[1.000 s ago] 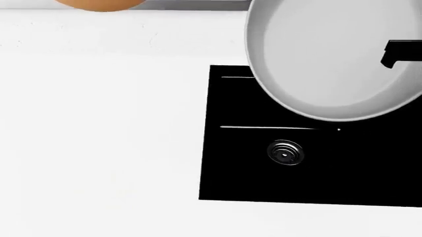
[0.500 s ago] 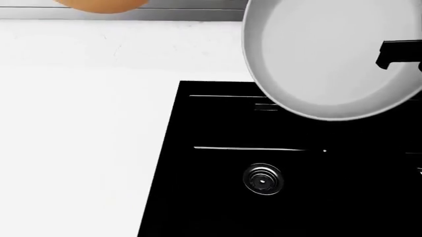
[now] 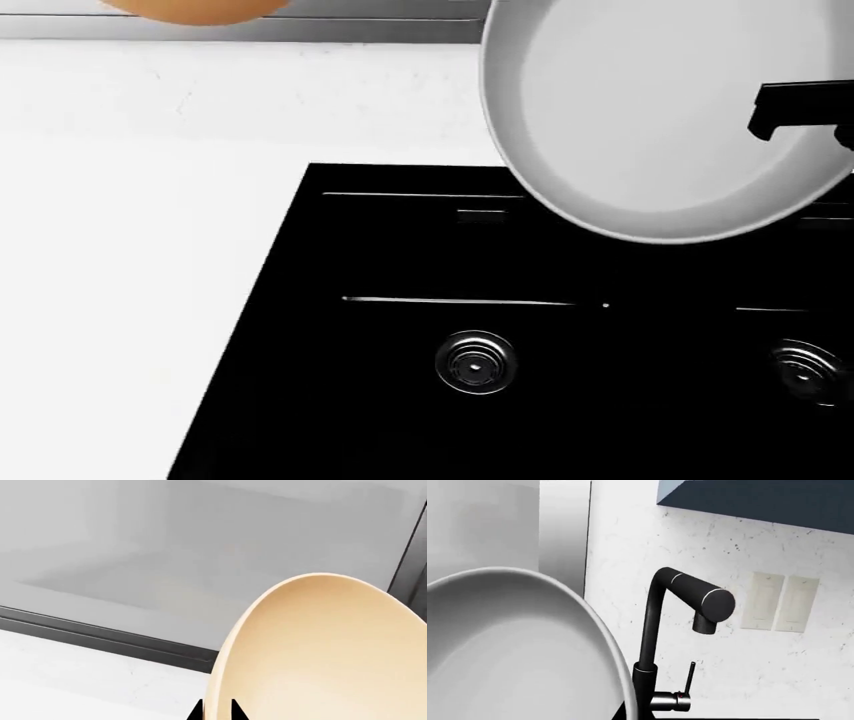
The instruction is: Stack the bowls in the sink.
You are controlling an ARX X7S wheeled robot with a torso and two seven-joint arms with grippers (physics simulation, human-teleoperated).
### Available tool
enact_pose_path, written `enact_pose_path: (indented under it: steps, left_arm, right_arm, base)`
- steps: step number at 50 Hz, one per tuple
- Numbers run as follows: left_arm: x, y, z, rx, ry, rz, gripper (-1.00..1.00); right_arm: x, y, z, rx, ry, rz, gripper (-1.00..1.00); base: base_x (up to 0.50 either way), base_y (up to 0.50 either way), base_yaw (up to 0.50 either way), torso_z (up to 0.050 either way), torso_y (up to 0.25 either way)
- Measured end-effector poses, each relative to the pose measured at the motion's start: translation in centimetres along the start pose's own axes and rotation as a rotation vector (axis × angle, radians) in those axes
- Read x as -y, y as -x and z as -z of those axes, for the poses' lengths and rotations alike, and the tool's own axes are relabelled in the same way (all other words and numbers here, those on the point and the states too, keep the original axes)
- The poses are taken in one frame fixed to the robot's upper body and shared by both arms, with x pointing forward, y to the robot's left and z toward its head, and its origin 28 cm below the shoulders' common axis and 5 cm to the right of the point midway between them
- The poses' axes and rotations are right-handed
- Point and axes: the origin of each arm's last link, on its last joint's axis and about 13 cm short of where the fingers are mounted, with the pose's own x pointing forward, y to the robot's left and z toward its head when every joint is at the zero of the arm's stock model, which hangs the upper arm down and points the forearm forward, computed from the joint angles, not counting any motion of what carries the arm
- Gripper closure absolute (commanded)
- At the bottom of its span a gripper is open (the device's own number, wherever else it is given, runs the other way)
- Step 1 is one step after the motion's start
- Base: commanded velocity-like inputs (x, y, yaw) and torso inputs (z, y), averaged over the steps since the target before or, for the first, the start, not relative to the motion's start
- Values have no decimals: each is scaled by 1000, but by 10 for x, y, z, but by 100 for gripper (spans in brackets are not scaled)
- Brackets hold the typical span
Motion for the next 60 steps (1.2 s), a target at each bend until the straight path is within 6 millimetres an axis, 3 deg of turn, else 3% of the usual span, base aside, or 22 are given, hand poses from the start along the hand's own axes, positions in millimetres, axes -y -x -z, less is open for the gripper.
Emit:
enact_pose_path:
  steps: [29, 46, 60]
  left_arm:
    - [-10, 1, 1, 5, 15, -44, 100]
    - [-30, 10, -4, 34, 46, -130, 100]
    - [-37, 17, -11, 59, 65, -160, 100]
  right_arm:
    - [-7, -8, 2, -6, 7, -11, 100]
    - [-27, -31, -6, -28, 32, -62, 100]
    - [-45, -45, -5, -145, 64, -124, 100]
  base:
    - [0, -3, 0, 0, 1]
    - [0, 0, 0, 0, 1]
    - [0, 0, 0, 0, 1]
